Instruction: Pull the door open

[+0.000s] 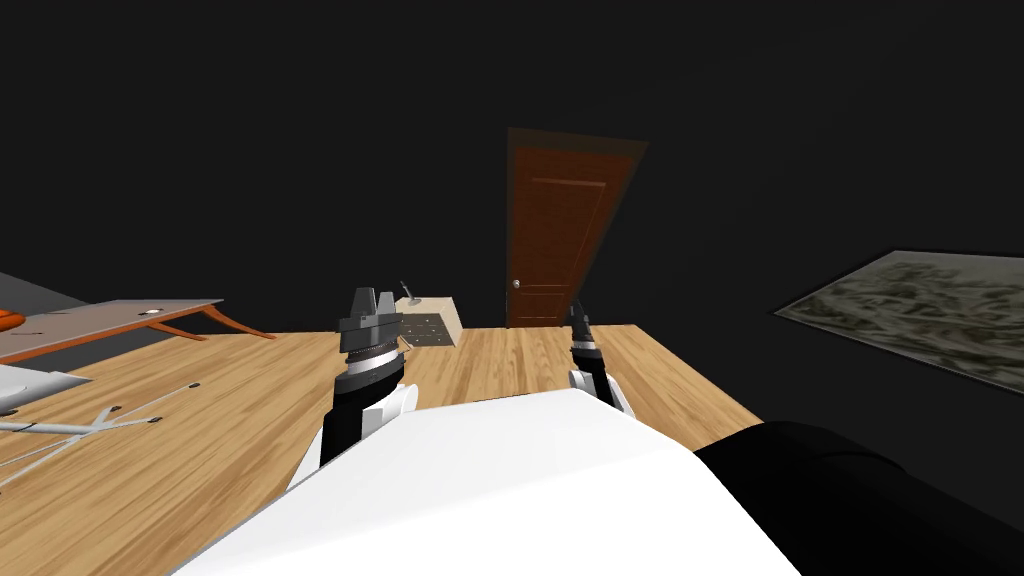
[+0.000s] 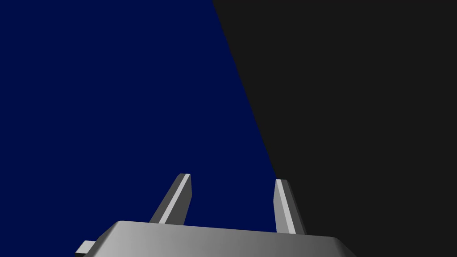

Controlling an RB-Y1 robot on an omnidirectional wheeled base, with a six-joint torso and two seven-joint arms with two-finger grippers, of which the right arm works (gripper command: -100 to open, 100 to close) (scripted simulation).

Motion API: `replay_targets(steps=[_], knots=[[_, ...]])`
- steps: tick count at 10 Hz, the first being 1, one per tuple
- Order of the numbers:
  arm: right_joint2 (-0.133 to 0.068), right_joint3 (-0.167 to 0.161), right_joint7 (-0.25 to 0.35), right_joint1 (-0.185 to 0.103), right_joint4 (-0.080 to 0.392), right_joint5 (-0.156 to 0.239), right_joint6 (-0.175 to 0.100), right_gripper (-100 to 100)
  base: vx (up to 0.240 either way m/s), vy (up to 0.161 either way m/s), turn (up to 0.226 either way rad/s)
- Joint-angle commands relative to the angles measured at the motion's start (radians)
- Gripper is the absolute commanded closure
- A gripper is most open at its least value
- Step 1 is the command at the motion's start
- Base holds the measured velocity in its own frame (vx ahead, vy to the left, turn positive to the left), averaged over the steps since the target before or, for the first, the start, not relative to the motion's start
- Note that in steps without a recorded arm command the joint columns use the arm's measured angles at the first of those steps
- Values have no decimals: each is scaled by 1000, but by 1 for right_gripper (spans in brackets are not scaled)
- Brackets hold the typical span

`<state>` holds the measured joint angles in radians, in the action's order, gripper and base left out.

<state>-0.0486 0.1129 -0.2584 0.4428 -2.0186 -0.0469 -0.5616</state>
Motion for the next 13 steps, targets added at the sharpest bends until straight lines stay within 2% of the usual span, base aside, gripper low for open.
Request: replay_targets(steps=[1, 3, 12, 13], knots=[[-8, 12, -24, -8, 34, -16, -13, -100, 144, 30, -8], [-17, 27, -58, -14, 81, -41, -33, -100, 123, 47, -7], [-37, 75, -168, -32, 231, -123, -98, -100, 106, 33, -6], [-41, 86, -193, -36, 266, -141, -113, -100, 121, 46, -10]])
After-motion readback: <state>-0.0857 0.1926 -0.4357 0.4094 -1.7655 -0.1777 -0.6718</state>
